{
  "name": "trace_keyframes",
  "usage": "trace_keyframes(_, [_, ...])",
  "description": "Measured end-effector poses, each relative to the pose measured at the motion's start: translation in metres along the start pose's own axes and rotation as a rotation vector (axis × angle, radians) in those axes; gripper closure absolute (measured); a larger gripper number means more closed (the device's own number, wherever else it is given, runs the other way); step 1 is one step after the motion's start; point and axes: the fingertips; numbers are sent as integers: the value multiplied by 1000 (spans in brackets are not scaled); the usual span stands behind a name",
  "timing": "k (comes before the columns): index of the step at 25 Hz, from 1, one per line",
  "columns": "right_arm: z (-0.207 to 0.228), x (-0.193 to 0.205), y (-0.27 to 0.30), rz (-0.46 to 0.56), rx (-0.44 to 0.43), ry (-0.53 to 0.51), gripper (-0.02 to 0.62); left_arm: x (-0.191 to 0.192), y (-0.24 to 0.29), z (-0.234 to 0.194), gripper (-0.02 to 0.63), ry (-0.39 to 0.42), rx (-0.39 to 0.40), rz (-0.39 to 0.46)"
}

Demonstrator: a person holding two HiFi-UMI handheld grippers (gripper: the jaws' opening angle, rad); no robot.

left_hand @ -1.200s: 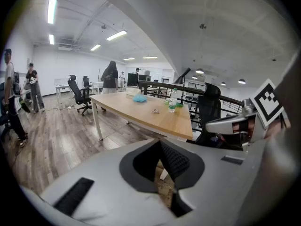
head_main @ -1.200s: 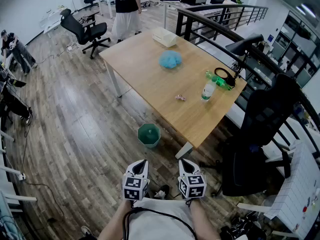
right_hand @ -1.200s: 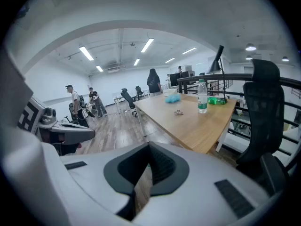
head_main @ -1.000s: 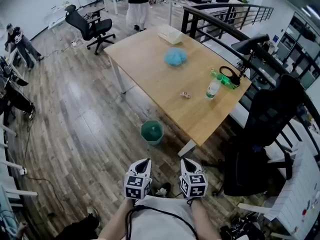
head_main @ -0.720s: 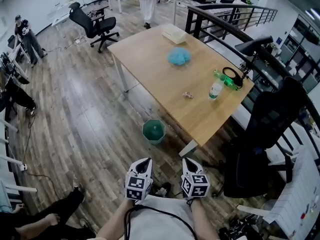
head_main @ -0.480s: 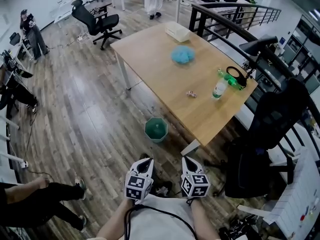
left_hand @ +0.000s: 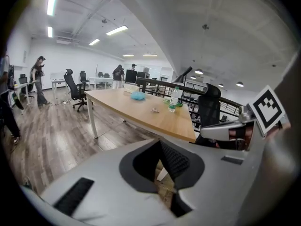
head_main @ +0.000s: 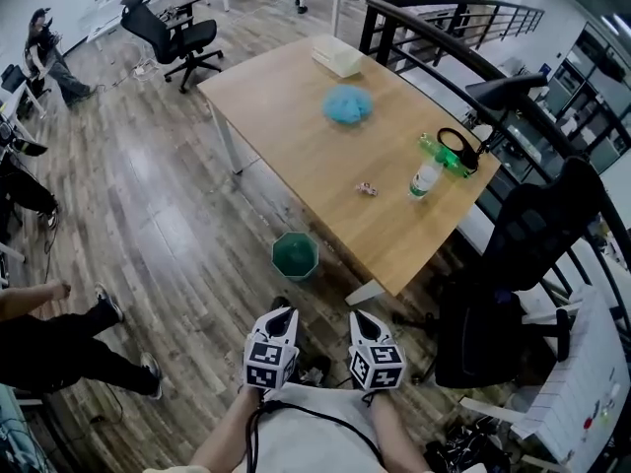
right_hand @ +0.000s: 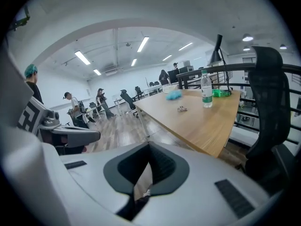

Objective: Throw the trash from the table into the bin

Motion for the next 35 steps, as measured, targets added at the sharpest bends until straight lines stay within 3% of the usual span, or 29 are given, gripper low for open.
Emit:
trace_keyframes(10, [31, -34, 48, 2, 69, 17, 565, -49, 52, -39, 584, -9, 7, -13])
trace_keyframes(15, [45, -60, 70, 8, 132, 10, 565, -81, 84, -50, 584, 1, 60, -21])
trace_keyframes(21, [46, -84, 104, 31, 128, 38, 565, -108, 125, -70, 584, 17, 121, -37])
trace_keyframes(26, [42, -89, 133, -11, 169, 62, 565, -116, 141, -95, 584, 20, 169, -60])
trace_keyframes(35, [17, -108, 171, 17, 191, 73, 565, -107, 149, -148, 584, 4, 183, -130])
Point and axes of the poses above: the fingertips, and each gripper's own axes: y forward along the fingers, z to its right, x out of its underside, and after that the axes turned 6 degrees about -y, right-handed
